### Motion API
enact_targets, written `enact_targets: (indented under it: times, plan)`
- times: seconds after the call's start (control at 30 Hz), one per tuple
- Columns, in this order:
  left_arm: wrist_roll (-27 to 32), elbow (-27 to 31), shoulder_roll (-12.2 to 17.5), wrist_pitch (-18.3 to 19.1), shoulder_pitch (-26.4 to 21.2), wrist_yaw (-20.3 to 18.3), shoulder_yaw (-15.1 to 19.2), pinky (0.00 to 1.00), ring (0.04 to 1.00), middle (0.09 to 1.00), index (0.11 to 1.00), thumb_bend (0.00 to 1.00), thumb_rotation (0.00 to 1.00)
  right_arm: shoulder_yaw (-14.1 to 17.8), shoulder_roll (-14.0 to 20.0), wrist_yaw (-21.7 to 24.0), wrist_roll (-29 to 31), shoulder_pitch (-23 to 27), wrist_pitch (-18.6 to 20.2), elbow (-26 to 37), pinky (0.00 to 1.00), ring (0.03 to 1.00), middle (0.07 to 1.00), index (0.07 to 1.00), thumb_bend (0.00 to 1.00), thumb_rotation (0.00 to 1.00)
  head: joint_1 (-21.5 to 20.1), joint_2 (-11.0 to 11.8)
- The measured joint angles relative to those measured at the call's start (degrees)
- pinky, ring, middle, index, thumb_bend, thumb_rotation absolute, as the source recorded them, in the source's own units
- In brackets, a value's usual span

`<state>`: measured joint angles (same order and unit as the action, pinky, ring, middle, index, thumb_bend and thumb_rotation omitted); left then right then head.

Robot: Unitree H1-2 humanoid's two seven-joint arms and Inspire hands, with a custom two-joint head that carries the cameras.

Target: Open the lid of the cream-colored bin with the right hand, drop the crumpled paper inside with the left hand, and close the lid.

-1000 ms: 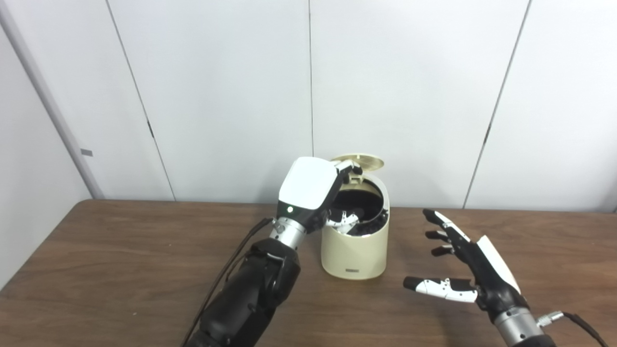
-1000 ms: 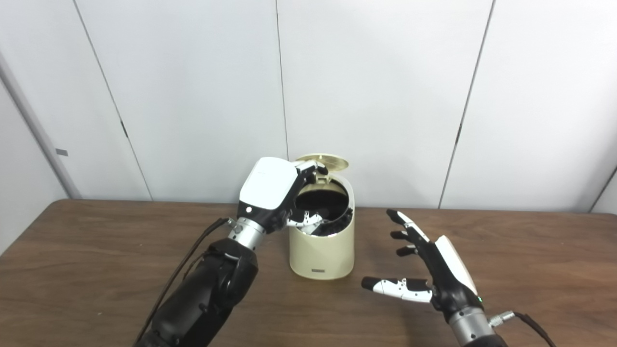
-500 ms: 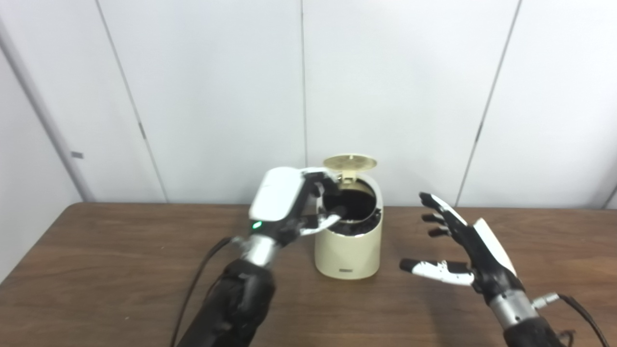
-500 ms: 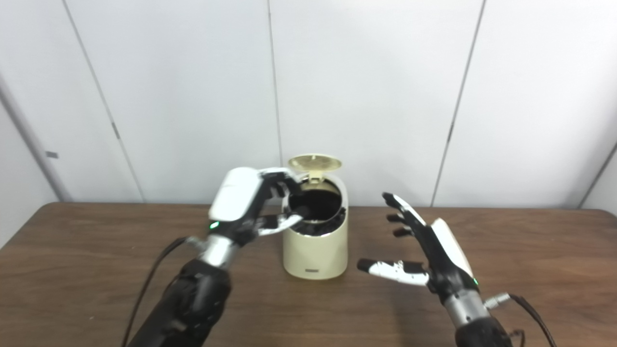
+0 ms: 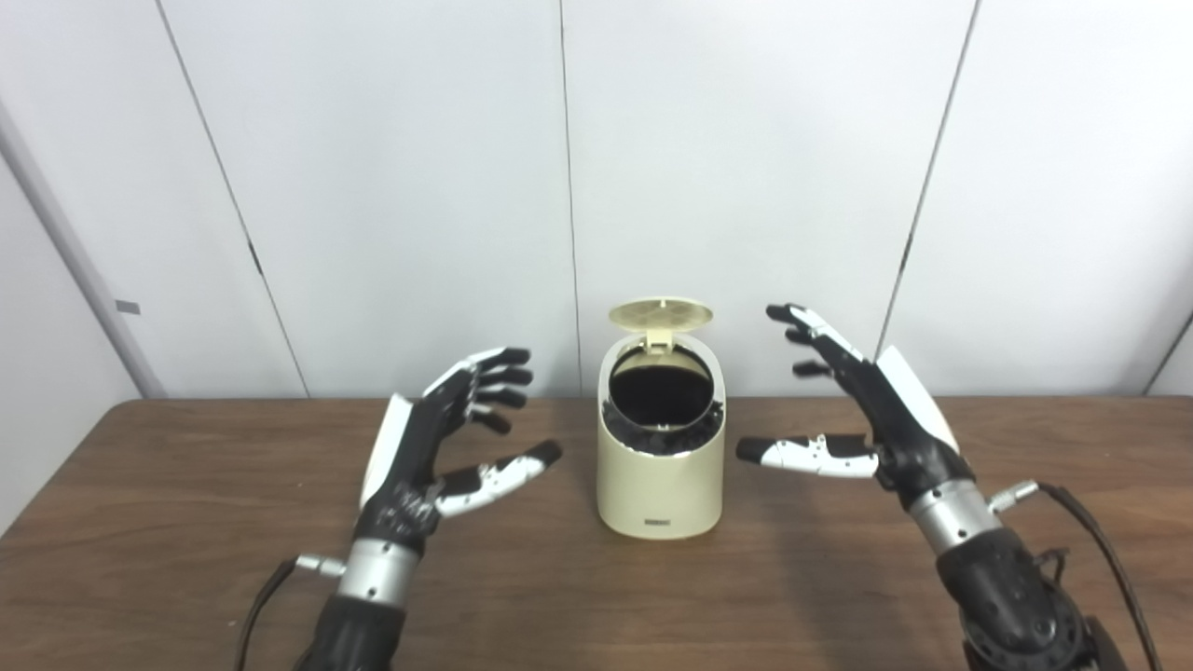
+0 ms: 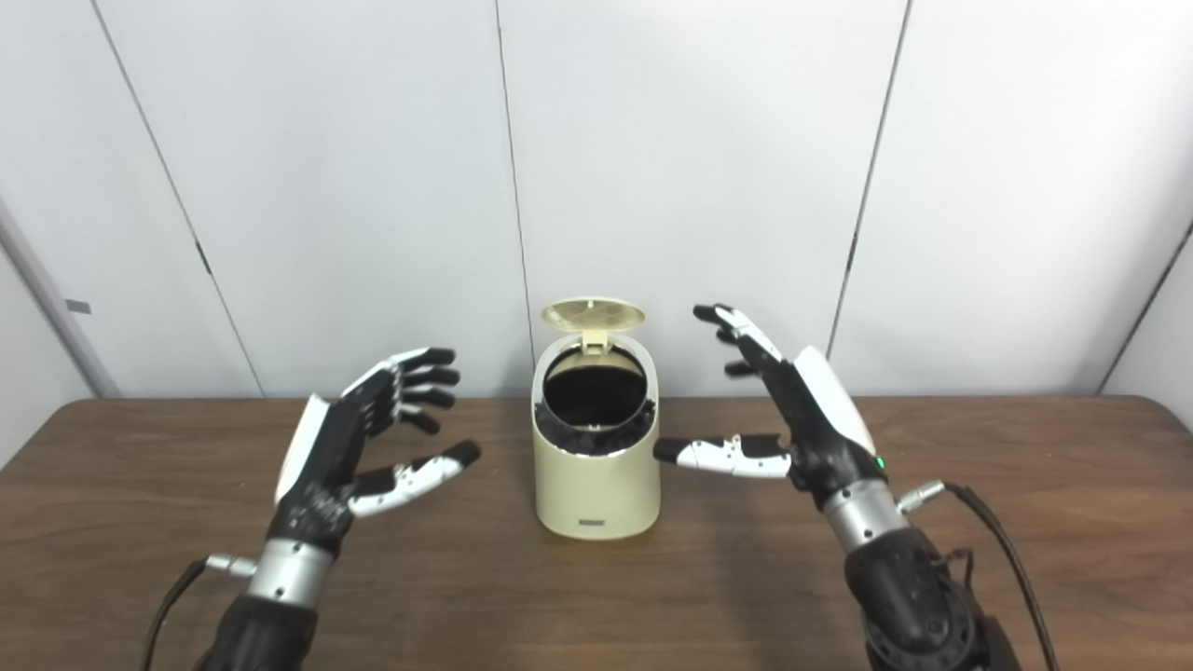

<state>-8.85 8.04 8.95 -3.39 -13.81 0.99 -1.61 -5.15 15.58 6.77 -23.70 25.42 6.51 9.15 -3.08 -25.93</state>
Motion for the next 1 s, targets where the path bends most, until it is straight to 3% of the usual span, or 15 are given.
enact_targets:
  times: [0.2,0.4,0.57,0.8,1.0]
  plan:
    - [1.5,0.1,0.3,0.1,3.9,-1.6,1.0,0.57,0.684,0.735,0.786,0.70,0.14,-2.3,1.9,2.1,-2.0,4.4,0.0,-1.0,0.66,0.808,0.868,0.850,0.78,0.49,0.0,0.2]
    - [1.9,0.1,0.4,0.1,6.2,-2.0,1.1,0.56,0.676,0.733,0.784,0.70,0.14,-4.0,2.2,5.4,-2.3,9.1,0.3,-2.0,0.69,0.833,0.887,0.848,0.71,0.48,0.1,0.4]
    - [1.9,0.1,0.1,0.1,8.3,-2.1,0.7,0.57,0.682,0.738,0.784,0.71,0.14,-5.3,3.1,9.3,-4.3,12.2,4.2,-2.0,0.71,0.861,0.899,0.869,0.66,0.53,0.2,0.3]
    - [0.8,0.0,-0.5,0.1,9.6,-2.1,0.0,0.58,0.680,0.738,0.782,0.69,0.13,-6.2,3.9,10.7,-6.5,13.7,4.8,-3.8,0.68,0.861,0.886,0.857,0.68,0.57,0.7,0.4]
    - [0.5,0.0,-0.7,0.1,10.5,-2.1,-0.3,0.58,0.677,0.730,0.776,0.70,0.11,-8.1,4.3,11.0,-9.9,14.5,4.6,-4.5,0.72,0.882,0.889,0.868,0.69,0.64,0.8,0.4]
